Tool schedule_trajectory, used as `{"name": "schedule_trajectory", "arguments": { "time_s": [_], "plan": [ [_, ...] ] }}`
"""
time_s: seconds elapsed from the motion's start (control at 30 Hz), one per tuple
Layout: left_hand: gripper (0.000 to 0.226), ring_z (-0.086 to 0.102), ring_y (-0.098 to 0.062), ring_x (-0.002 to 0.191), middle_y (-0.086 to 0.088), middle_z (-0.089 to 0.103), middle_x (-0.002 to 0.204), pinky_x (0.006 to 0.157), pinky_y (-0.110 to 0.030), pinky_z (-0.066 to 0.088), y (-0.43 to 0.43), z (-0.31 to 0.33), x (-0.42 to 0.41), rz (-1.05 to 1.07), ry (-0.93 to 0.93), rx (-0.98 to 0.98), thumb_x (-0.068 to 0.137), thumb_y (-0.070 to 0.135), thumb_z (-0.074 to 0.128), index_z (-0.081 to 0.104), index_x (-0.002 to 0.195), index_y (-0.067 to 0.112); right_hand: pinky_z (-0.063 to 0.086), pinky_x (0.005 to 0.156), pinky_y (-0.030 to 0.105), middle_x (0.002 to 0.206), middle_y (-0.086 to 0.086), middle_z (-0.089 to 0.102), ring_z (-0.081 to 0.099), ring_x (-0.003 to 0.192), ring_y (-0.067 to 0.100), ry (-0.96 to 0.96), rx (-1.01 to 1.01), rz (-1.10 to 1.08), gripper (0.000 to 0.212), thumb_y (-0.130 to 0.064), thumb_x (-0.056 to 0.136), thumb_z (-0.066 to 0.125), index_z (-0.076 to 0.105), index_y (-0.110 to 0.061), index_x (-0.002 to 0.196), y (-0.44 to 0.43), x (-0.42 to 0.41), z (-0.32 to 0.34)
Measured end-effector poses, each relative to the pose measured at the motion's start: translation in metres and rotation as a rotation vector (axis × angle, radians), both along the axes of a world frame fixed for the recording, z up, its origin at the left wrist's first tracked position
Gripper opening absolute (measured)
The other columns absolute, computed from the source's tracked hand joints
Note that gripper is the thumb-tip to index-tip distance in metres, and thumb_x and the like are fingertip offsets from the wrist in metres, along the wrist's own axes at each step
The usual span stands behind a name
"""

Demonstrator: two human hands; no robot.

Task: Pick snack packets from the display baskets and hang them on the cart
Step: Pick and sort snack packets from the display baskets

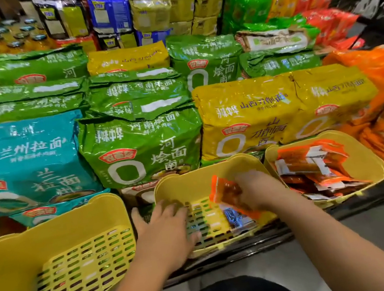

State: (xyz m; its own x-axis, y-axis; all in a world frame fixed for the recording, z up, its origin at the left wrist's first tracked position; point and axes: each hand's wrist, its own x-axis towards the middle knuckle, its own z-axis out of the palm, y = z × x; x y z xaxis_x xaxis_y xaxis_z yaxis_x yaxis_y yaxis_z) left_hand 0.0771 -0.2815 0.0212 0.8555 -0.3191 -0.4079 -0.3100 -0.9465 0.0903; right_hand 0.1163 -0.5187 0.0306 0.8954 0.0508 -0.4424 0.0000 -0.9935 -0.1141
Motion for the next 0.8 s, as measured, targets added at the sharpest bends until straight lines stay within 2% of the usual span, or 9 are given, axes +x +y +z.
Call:
{"name": "schedule_trajectory", "arguments": {
  "time_s": [0.1, 0.17, 0.27, 0.37, 0.47, 0.5, 0.6, 0.7, 0.8],
  "plan": [
    [0.061, 0.023, -0.026, 0.15, 0.007, 0.039, 0.156, 0.116, -0.071, 0.003, -0.02, 0.011, 0.008, 0.007, -0.003, 0.026, 0.098, 0.063, 0.044, 0.033, 0.152, 0.035, 0.049, 0.086, 0.035, 0.117, 0.001, 0.07, 0.064, 0.108, 0.025, -0.234, 0.258, -0.151, 0.035, -0.029, 0.091, 0.07, 0.06, -0.023, 0.124, -0.029, -0.016, 0.03],
    [0.061, 0.031, -0.027, 0.146, 0.005, 0.043, 0.154, 0.114, -0.072, 0.008, -0.038, 0.01, 0.018, -0.033, 0.04, 0.046, 0.098, 0.06, 0.047, 0.035, 0.151, 0.034, 0.047, 0.081, 0.034, 0.104, -0.005, 0.071, 0.065, 0.101, 0.019, -0.348, 0.432, -0.252, 0.027, -0.025, 0.09, 0.073, 0.062, -0.025, 0.115, -0.047, -0.027, 0.041],
    [0.057, 0.036, -0.03, 0.143, 0.0, 0.047, 0.151, 0.113, -0.075, 0.011, -0.069, -0.002, 0.035, -0.116, 0.08, 0.13, 0.098, 0.05, 0.054, 0.038, 0.15, 0.033, 0.051, 0.084, 0.035, 0.095, -0.013, 0.072, 0.067, 0.093, 0.011, -0.392, 0.647, -0.405, 0.027, -0.031, 0.083, 0.078, 0.065, -0.026, 0.106, -0.072, -0.04, 0.038],
    [0.065, 0.027, -0.034, 0.149, -0.002, 0.033, 0.162, 0.117, -0.07, 0.012, -0.102, -0.022, 0.057, -0.3, 0.088, 0.196, 0.1, 0.035, 0.057, 0.027, 0.157, 0.033, 0.056, 0.083, 0.035, 0.094, -0.012, 0.076, 0.071, 0.09, 0.008, -0.393, 0.854, -0.521, 0.027, -0.029, 0.083, 0.08, 0.069, -0.025, 0.108, -0.094, -0.052, 0.03],
    [0.082, 0.01, -0.032, 0.155, -0.002, 0.004, 0.171, 0.121, -0.052, 0.024, -0.122, -0.049, 0.078, -0.55, 0.184, 0.142, 0.097, 0.025, 0.065, 0.014, 0.16, 0.038, 0.05, 0.067, 0.013, 0.081, -0.022, 0.074, 0.069, 0.076, -0.002, -0.397, 1.016, -0.594, 0.018, -0.01, 0.087, 0.077, 0.068, -0.02, 0.1, -0.104, -0.065, 0.025],
    [0.087, 0.006, -0.031, 0.156, -0.002, 0.0, 0.171, 0.121, -0.051, 0.026, -0.126, -0.061, 0.083, -0.626, 0.191, 0.138, 0.095, 0.023, 0.068, 0.012, 0.16, 0.04, 0.048, 0.066, 0.012, 0.082, -0.022, 0.074, 0.069, 0.075, -0.003, -0.404, 1.042, -0.608, 0.017, -0.01, 0.088, 0.076, 0.068, -0.019, 0.099, -0.106, -0.068, 0.023],
    [0.099, 0.003, -0.032, 0.156, 0.001, -0.006, 0.171, 0.121, -0.054, 0.021, -0.139, -0.09, 0.093, -0.754, 0.182, 0.167, 0.087, 0.029, 0.077, 0.01, 0.16, 0.043, 0.051, 0.07, 0.02, 0.09, -0.011, 0.077, 0.072, 0.081, 0.006, -0.382, 1.119, -0.66, 0.017, -0.014, 0.088, 0.077, 0.068, -0.02, 0.101, -0.109, -0.074, 0.023],
    [0.104, 0.001, -0.031, 0.156, 0.003, -0.006, 0.171, 0.122, -0.053, 0.016, -0.146, -0.107, 0.098, -0.781, 0.22, 0.213, 0.085, 0.033, 0.079, 0.008, 0.16, 0.044, 0.053, 0.069, 0.023, 0.086, -0.011, 0.076, 0.072, 0.078, 0.008, -0.352, 1.152, -0.693, 0.017, -0.015, 0.087, 0.077, 0.068, -0.022, 0.099, -0.117, -0.08, 0.023],
    [0.094, 0.024, -0.031, 0.146, 0.0, 0.021, 0.164, 0.115, -0.046, 0.026, -0.147, -0.109, 0.102, -0.845, 0.102, 0.219, 0.084, 0.035, 0.077, 0.02, 0.157, 0.045, 0.058, 0.083, 0.041, 0.095, -0.004, 0.077, 0.074, 0.087, 0.017, -0.341, 1.157, -0.739, 0.019, -0.019, 0.088, 0.078, 0.069, -0.023, 0.104, -0.124, -0.087, 0.022]
  ]
}}
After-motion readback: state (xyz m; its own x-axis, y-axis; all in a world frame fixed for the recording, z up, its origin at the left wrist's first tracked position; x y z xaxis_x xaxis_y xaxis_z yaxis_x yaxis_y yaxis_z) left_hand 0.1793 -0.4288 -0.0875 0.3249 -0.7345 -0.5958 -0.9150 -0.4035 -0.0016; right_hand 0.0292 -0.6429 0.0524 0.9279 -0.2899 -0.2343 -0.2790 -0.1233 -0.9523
